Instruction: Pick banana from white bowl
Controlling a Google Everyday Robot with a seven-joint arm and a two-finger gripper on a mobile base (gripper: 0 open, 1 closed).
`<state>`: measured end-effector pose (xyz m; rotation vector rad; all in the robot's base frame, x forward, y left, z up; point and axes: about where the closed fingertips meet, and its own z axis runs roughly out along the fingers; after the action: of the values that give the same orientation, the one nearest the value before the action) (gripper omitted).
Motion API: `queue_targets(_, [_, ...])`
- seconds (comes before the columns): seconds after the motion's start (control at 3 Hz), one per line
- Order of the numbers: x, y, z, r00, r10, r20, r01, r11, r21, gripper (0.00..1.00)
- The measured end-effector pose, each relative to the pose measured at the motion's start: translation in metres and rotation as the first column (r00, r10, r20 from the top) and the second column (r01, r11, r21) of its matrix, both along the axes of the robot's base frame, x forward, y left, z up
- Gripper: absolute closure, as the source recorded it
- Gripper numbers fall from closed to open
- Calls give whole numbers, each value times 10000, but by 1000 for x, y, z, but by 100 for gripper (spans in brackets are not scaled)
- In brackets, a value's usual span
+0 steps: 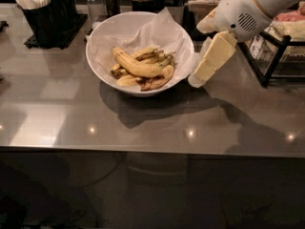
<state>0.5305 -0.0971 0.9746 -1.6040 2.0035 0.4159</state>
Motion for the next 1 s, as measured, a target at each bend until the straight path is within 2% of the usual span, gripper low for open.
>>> queue_targets(0.33, [5, 12, -4, 9999, 59, -136, -51, 9985, 542, 0])
queue_targets(0.67, [25, 31, -12, 9986, 313, -437, -275, 9959, 857, 0])
queue_targets(1.0, [30, 44, -20, 9959, 616, -666, -556, 9946, 873, 0])
